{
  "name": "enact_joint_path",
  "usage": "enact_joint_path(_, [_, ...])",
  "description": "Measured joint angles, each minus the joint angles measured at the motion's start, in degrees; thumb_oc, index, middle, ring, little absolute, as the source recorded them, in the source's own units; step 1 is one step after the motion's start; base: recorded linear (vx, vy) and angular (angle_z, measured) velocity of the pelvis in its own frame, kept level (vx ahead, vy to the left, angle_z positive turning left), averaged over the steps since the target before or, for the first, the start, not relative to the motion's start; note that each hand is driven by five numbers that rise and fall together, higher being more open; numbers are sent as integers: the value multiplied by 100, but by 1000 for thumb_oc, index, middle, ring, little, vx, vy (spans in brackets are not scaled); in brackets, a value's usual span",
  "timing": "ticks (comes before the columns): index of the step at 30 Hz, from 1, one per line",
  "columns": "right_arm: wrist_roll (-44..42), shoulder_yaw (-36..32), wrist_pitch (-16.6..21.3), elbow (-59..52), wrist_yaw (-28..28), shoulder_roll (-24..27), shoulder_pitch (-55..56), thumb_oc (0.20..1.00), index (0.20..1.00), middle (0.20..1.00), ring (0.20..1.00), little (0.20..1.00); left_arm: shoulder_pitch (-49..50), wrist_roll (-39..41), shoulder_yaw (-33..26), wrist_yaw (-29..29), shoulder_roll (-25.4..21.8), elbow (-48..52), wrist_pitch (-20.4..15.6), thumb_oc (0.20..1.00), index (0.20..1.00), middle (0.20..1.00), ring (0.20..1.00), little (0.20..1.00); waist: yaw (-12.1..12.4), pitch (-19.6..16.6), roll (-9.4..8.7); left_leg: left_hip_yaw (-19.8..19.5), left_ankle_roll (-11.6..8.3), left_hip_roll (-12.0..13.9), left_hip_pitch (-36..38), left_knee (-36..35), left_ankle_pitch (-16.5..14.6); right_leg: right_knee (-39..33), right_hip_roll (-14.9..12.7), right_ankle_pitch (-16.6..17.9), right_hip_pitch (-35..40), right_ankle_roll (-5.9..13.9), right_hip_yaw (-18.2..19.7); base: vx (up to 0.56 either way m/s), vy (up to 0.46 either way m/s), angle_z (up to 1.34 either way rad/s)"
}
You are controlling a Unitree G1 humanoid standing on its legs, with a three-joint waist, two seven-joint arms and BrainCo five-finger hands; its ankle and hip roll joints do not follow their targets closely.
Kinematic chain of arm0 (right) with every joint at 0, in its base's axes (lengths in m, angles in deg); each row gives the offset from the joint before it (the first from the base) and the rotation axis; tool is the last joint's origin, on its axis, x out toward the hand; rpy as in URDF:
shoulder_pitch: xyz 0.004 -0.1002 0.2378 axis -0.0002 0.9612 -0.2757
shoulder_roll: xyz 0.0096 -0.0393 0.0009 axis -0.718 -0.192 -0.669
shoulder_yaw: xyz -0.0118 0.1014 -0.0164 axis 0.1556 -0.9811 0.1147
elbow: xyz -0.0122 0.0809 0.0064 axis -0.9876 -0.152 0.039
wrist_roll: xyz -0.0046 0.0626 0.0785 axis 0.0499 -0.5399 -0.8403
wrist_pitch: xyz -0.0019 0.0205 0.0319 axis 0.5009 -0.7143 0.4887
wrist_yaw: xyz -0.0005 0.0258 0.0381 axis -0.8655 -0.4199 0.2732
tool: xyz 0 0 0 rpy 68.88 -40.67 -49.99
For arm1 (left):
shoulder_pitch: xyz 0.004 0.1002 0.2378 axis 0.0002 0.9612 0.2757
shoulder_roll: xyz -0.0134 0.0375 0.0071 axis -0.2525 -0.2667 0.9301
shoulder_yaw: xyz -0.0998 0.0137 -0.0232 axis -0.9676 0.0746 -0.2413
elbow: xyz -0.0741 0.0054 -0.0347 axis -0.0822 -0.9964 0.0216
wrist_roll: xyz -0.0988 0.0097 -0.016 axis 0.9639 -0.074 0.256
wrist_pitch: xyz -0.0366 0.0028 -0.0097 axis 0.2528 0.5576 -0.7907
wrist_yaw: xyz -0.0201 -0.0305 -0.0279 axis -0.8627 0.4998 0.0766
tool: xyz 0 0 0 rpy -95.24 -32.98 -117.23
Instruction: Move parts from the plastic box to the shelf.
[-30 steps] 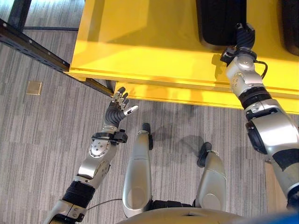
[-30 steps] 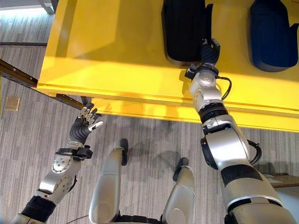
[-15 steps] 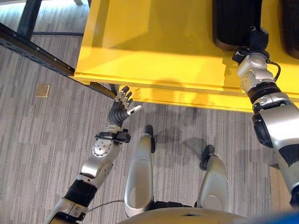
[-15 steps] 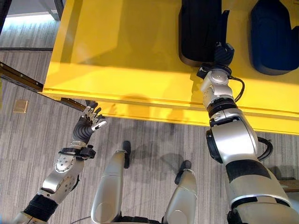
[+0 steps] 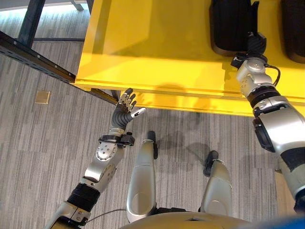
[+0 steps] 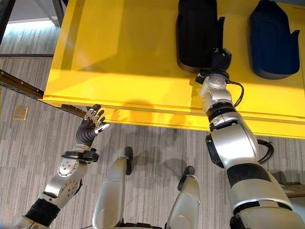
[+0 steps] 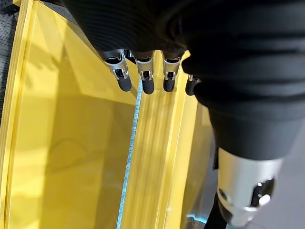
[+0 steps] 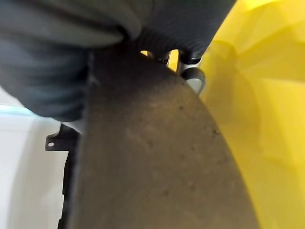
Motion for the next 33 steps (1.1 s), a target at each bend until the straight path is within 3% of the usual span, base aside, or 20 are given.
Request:
enact_joint_path(14, [-11, -77, 306, -284, -37, -504, 215, 200, 200, 200, 200, 200, 13, -2, 23, -116, 12, -89, -18, 1000, 1000, 1000, 1000, 1000, -40, -78, -39, 1, -3, 2, -6, -8, -1, -31, 9, 8, -1, -8, 1, 0, 0, 0])
enact_joint_path(33, [-133, -200, 403, -367, -117, -528, 257, 200, 200, 200, 200, 200, 4, -2, 27, -216, 12, -161, -72, 1000, 1000, 1000, 1000, 1000, -40, -82, -38, -4, -3, -1, -12, -19, -2, -70, 9, 19, 10, -24, -14, 0, 0, 0])
